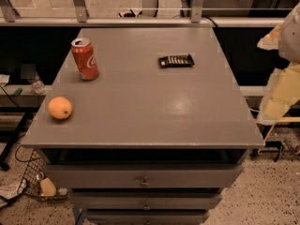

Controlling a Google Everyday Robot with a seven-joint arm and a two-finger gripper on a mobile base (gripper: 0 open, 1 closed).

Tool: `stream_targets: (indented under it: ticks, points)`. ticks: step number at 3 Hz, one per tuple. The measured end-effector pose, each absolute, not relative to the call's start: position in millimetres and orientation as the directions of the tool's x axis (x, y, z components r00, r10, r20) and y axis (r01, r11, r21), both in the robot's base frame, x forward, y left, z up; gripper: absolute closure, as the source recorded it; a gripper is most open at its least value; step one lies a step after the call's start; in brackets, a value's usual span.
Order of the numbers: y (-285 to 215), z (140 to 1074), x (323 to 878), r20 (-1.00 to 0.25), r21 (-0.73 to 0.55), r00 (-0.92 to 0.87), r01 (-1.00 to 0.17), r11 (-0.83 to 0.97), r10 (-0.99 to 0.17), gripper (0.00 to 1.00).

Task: Move rxbar chocolate near coke can

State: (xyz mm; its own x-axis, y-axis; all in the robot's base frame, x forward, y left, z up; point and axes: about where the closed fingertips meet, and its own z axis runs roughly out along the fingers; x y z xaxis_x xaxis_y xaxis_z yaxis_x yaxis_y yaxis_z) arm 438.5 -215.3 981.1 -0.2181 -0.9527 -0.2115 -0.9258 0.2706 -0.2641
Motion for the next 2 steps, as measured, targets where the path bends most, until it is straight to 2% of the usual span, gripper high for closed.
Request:
stream_targets:
  ticks: [1, 2]
  points:
    - [-214.9, 981.7, 439.0, -0.213, -0.266, -0.216, -0.925, 0.269, -0.953, 0.00]
    - [-202.0, 974.7, 468.4, -0.235, -0.251, -0.152, -0.945, 0.211, -0.960, 0.00]
